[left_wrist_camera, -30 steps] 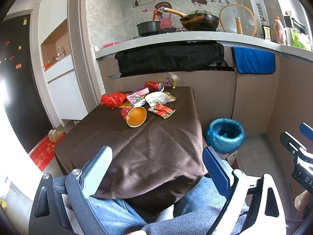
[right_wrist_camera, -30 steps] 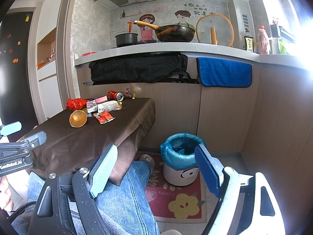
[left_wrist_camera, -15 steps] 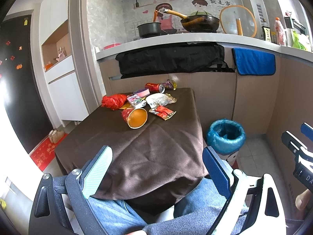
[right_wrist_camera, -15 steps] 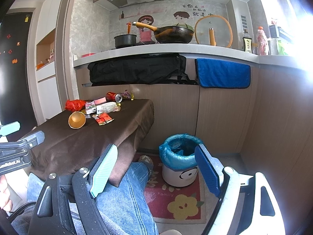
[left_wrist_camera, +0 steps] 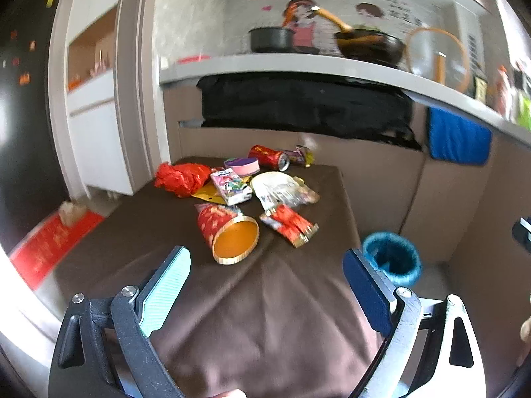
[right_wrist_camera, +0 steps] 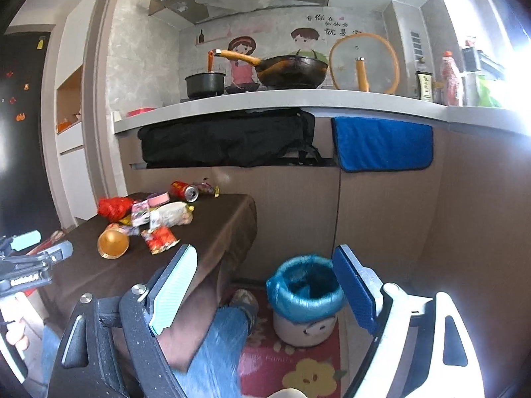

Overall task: Collect trash
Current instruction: 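Grasp the red snack bag with the right tool while the left tool reaches toward the red paper cup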

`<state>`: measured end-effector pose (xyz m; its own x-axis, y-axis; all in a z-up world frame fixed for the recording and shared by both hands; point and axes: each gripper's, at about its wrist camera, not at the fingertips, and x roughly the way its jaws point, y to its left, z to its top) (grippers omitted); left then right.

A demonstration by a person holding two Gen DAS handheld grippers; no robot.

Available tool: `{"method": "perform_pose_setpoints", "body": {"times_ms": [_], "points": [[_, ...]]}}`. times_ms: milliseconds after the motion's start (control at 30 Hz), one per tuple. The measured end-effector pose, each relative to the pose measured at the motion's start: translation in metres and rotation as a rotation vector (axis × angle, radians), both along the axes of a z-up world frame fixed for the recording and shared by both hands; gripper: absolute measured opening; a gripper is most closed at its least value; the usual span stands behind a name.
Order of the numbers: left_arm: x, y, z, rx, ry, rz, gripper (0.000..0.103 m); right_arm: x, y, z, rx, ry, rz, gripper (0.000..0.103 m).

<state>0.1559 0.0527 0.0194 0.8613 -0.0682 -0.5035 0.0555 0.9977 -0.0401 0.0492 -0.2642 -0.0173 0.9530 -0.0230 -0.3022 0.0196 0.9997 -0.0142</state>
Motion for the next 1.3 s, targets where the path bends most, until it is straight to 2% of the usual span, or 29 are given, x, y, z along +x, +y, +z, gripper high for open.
{"method": "perform_pose_setpoints", "body": {"times_ms": [67, 200, 333, 400, 533, 600, 767, 800, 833, 867, 900, 933, 967, 1067, 1167, 1233, 1300], "points": [[0.032, 0.011, -0.005, 0.0, 0.011, 0.013, 0.093, 0.043, 0.006, 0.005, -0.01, 0.063, 0.056, 0.082], [0.079, 0.032, -0.015, 0.008, 0.039, 0.029, 0.093, 0.104, 0.026, 0.002, -0.012, 0.12, 0.13, 0.082], [0.101, 0.047, -0.032, 0.069, 0.013, 0.036, 0.093, 0.168, 0.067, -0.016, -0.015, 0.193, 0.244, 0.082], [0.106, 0.053, -0.043, 0.08, 0.041, 0.025, 0.093, 0.191, 0.091, -0.027, -0.026, 0.22, 0.331, 0.082], [0.116, 0.068, -0.061, 0.033, 0.111, -0.004, 0.093, 0.244, 0.147, -0.062, -0.045, 0.32, 0.523, 0.081], [0.12, 0.071, -0.065, 0.059, 0.12, 0.021, 0.093, 0.268, 0.168, -0.08, -0.043, 0.38, 0.584, 0.078], [0.13, 0.071, -0.076, 0.073, 0.174, 0.029, 0.093, 0.324, 0.207, -0.124, -0.109, 0.486, 0.582, 0.075], [0.132, 0.072, -0.079, 0.071, 0.183, 0.026, 0.093, 0.334, 0.212, -0.133, -0.117, 0.539, 0.578, 0.076], [0.134, 0.072, -0.081, 0.065, 0.191, 0.019, 0.093, 0.34, 0.213, -0.136, -0.106, 0.569, 0.583, 0.069], [0.135, 0.072, -0.082, 0.062, 0.195, 0.012, 0.093, 0.338, 0.211, -0.131, -0.1, 0.545, 0.59, 0.043], [0.137, 0.073, -0.082, 0.054, 0.196, 0.003, 0.091, 0.337, 0.211, -0.129, -0.105, 0.545, 0.598, 0.034], [0.137, 0.073, -0.083, 0.044, 0.197, -0.005, 0.085, 0.336, 0.21, -0.127, -0.112, 0.559, 0.6, 0.01], [0.14, 0.074, -0.083, 0.025, 0.198, -0.012, 0.083, 0.333, 0.207, -0.125, -0.106, 0.566, 0.595, 0.007], [0.146, 0.072, -0.084, 0.024, 0.199, -0.002, 0.079, 0.321, 0.193, -0.119, -0.086, 0.554, 0.571, 0.007], [0.148, 0.064, -0.084, 0.052, 0.191, -0.015, 0.055, 0.313, 0.182, -0.117, -0.041, 0.559, 0.594, 0.006], [0.149, 0.061, -0.081, 0.047, 0.175, -0.026, 0.035, 0.306, 0.177, -0.113, -0.024, 0.553, 0.605, 0.006], [0.148, 0.064, -0.075, 0.008, 0.166, -0.034, 0.025, 0.296, 0.174, -0.108, -0.018, 0.543, 0.605, 0.006]]}}
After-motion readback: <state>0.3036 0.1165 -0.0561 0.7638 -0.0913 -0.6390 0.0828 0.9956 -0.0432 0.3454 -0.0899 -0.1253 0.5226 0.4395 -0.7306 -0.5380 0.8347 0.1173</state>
